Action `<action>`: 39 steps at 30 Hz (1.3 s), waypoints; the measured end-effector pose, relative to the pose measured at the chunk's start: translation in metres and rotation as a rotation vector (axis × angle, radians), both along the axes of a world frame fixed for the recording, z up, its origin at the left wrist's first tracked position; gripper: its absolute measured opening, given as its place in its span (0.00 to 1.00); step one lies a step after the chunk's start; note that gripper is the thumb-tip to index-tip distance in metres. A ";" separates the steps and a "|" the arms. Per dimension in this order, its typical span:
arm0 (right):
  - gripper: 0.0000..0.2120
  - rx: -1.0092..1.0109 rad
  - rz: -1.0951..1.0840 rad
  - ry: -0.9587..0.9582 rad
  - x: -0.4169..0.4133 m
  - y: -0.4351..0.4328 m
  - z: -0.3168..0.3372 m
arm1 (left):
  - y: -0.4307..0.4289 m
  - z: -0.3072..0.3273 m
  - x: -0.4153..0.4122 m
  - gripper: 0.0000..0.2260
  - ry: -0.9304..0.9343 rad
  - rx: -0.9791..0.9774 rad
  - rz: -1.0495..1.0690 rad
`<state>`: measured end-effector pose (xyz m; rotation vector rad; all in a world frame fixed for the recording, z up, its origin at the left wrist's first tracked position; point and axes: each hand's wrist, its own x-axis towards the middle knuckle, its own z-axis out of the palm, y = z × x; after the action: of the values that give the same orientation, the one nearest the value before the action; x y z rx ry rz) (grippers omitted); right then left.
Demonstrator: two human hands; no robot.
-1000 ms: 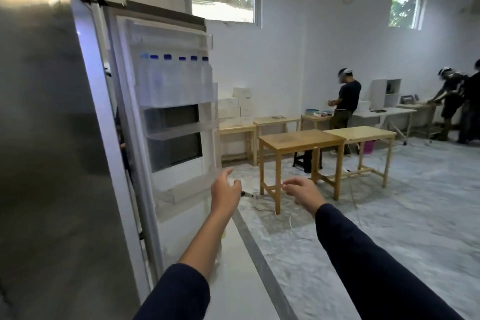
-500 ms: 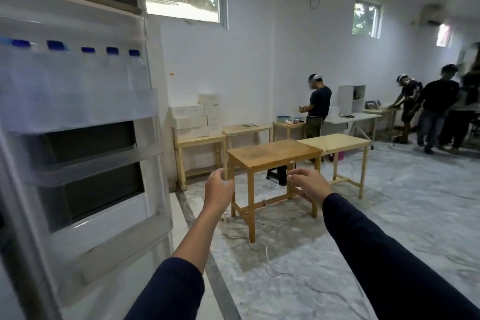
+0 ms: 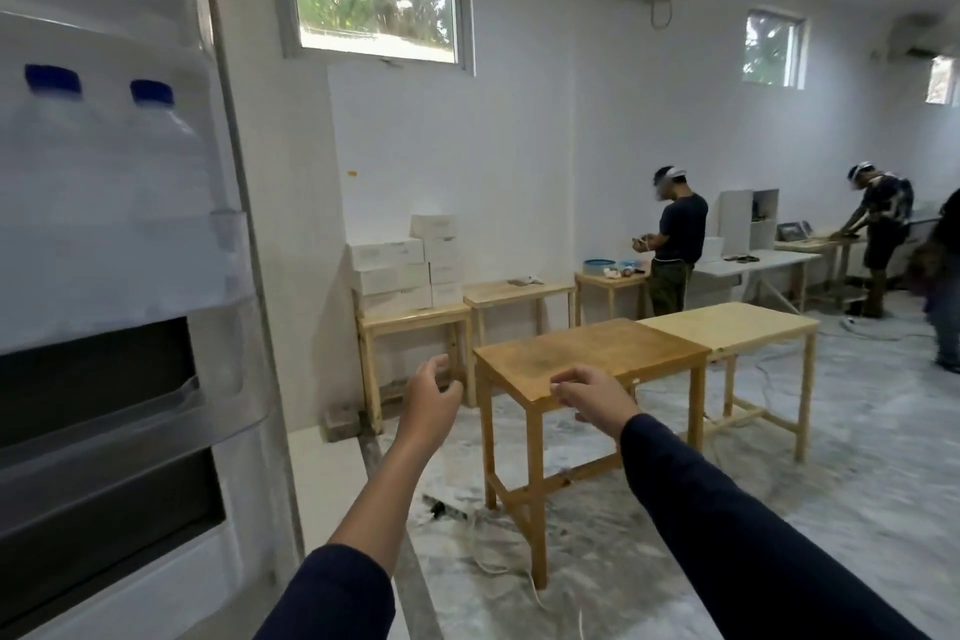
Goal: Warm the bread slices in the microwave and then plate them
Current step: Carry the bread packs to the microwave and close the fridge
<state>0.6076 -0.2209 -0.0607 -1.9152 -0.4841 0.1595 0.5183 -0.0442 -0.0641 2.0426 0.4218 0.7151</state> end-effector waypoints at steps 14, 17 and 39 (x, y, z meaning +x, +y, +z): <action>0.12 0.130 0.351 0.116 0.192 0.251 0.035 | 0.182 0.036 0.128 0.18 0.129 0.759 0.341; 0.09 0.178 0.447 0.165 0.200 0.316 0.038 | 0.197 0.046 0.125 0.20 0.144 0.888 0.556; 0.18 0.367 1.299 0.384 0.073 0.463 0.053 | 0.196 0.013 0.028 0.27 0.941 1.278 1.433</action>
<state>0.6807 0.2423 -0.0081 -0.9246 -1.3104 1.1526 0.5465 0.1522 -0.0516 2.9522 2.7000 0.7998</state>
